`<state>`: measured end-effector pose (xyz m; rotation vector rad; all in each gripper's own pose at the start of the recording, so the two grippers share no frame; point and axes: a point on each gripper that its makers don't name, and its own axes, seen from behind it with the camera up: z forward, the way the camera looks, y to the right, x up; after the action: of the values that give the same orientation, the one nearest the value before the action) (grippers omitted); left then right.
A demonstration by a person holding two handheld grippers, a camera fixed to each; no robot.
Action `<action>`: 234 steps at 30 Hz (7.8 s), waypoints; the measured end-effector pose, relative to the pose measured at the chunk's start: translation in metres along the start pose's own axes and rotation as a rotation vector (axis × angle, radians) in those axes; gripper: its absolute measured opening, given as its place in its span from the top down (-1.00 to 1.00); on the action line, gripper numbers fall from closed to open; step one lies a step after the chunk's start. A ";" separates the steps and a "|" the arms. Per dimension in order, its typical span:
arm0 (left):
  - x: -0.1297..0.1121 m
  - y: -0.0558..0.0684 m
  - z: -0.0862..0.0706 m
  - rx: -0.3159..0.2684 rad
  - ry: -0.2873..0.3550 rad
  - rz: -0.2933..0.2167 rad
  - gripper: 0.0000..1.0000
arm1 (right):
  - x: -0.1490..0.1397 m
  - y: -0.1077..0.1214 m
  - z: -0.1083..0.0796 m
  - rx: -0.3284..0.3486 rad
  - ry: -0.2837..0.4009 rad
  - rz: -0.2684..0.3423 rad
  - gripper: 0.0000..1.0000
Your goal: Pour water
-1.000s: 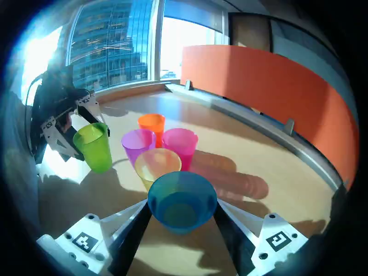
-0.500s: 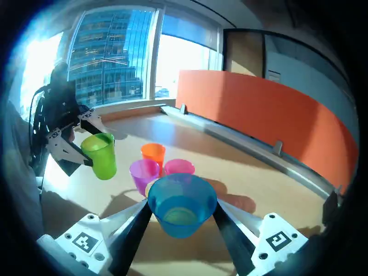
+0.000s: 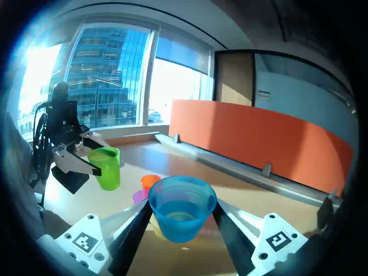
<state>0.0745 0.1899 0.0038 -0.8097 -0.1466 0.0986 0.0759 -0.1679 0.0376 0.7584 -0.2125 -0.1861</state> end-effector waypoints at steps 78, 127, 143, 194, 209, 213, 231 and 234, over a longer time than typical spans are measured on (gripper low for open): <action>0.036 0.023 0.004 -0.126 0.097 0.008 -0.76 | 0.146 -0.014 0.016 0.004 0.182 -0.490 -0.82; 0.052 0.040 0.003 -0.162 0.136 0.011 -0.75 | 0.225 -0.020 0.036 -0.084 0.199 -1.057 -0.81; 0.050 0.041 0.004 -0.165 0.131 0.014 -0.74 | 0.230 -0.018 0.038 -0.110 0.203 -1.126 -0.81; 0.050 0.039 0.005 -0.160 0.130 0.017 -0.74 | 0.249 -0.021 0.044 -0.148 0.204 -1.376 -0.81; 0.050 0.039 0.006 -0.159 0.130 0.017 -0.74 | 0.252 -0.023 0.044 -0.164 0.193 -1.480 -0.81; 0.050 0.039 0.007 -0.158 0.130 0.014 -0.74 | 0.254 -0.024 0.043 -0.169 0.195 -1.512 -0.81; 0.052 0.036 0.009 -0.153 0.136 0.008 -0.74 | 0.260 -0.039 0.044 -0.193 0.202 -1.686 -0.81; 0.052 0.037 0.009 -0.153 0.138 0.009 -0.74 | 0.260 -0.043 0.045 -0.194 0.202 -1.712 -0.81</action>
<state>0.1233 0.2290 -0.0118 -0.9670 -0.0205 0.0397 0.3108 -0.2911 0.0715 0.5785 0.7055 -1.7072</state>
